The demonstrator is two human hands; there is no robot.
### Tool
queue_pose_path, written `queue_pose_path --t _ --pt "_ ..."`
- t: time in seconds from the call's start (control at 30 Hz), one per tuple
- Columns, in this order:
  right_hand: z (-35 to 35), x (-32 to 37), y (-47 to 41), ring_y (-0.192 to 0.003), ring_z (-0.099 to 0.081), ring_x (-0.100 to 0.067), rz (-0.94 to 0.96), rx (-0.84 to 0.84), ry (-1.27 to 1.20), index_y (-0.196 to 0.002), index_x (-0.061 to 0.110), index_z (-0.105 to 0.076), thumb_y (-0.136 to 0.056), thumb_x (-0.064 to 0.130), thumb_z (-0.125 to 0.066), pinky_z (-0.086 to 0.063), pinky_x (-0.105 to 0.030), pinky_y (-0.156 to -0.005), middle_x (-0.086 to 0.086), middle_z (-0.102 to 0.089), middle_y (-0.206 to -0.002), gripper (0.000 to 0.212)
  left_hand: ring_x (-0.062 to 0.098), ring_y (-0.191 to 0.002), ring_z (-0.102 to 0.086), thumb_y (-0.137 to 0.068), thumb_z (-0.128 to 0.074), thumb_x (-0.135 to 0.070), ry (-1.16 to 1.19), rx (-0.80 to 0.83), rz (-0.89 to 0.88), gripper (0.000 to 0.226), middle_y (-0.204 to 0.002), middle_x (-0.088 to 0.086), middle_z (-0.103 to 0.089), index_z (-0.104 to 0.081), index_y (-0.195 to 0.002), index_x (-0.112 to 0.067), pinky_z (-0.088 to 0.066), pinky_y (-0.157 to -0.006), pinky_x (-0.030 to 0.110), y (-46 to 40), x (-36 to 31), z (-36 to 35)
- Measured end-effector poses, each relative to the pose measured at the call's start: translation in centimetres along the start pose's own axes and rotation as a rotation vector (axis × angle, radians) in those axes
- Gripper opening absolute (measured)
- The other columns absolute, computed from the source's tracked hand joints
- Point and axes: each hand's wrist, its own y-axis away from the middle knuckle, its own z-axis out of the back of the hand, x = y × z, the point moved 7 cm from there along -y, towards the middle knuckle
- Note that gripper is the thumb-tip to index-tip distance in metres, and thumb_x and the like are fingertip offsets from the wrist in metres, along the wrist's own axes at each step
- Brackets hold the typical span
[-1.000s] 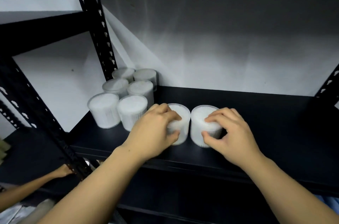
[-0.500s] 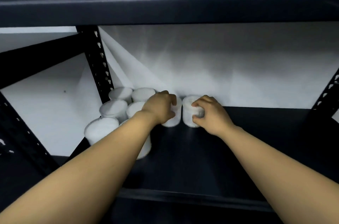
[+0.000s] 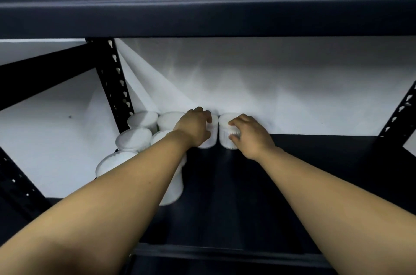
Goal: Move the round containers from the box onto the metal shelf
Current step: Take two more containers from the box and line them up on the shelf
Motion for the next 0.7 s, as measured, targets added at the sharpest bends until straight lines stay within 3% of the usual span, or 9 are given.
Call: queue_pose_path --t 0.17,0.23,0.33,0.5,0.7 --pt "1.0 -0.1 0.7 -0.142 -0.039 -0.019 -0.02 0.16 -0.025 -0.15 0.024 -0.044 -0.093 0.035 -0.066 -0.037 -0.034 -0.113 0.003 -0.043 -0.154 0.062 0.027 -0.122 -0.052 -0.084 -0.07 -0.036 0.017 0.048 0.039 0.053 -0.13 0.006 -0.052 -0.056 -0.134 -0.021 -0.046 -0.1 0.036 1.4 -0.9 0.7" --pt "2.1 -0.1 1.9 -0.142 -0.039 -0.018 -0.016 0.117 -0.055 -0.149 0.023 -0.044 -0.092 0.036 -0.067 -0.037 -0.032 -0.113 0.004 -0.042 -0.155 0.063 0.026 -0.122 -0.052 -0.084 -0.069 -0.038 0.053 -0.021 0.035 0.052 -0.128 0.006 -0.054 -0.059 -0.132 -0.022 -0.048 -0.099 0.037 2.9 -2.0 1.8" --pt "4.0 -0.1 4.6 -0.13 -0.05 -0.016 -0.005 0.011 -0.129 -0.138 0.021 -0.054 -0.092 0.039 -0.065 -0.045 -0.034 -0.105 0.007 -0.05 -0.143 0.051 0.026 -0.115 -0.055 -0.081 -0.069 -0.038 0.113 -0.129 -0.013 0.042 -0.116 0.004 -0.06 -0.065 -0.12 -0.023 -0.052 -0.092 0.039 6.2 -4.6 3.0" --pt "4.9 -0.4 10.8 -0.112 -0.057 -0.01 -0.03 -0.009 -0.227 -0.12 0.029 -0.064 -0.088 0.05 -0.064 -0.051 -0.034 -0.095 0.014 -0.058 -0.121 0.038 0.022 -0.11 -0.056 -0.081 -0.068 -0.044 0.132 -0.152 -0.086 0.035 -0.105 -0.002 -0.062 -0.069 -0.11 -0.025 -0.051 -0.09 0.037 12.7 -8.6 1.7" --pt "5.0 -0.5 17.1 -0.097 -0.06 -0.008 -0.083 -0.143 -0.288 -0.102 0.028 -0.067 -0.087 0.041 -0.069 -0.053 -0.031 -0.082 0.016 -0.059 -0.1 0.02 0.019 -0.108 -0.052 -0.085 -0.065 -0.049 0.137 -0.142 -0.021 0.035 -0.108 -0.005 -0.059 -0.068 -0.113 -0.029 -0.049 -0.094 0.042 18.9 -10.7 -1.2"
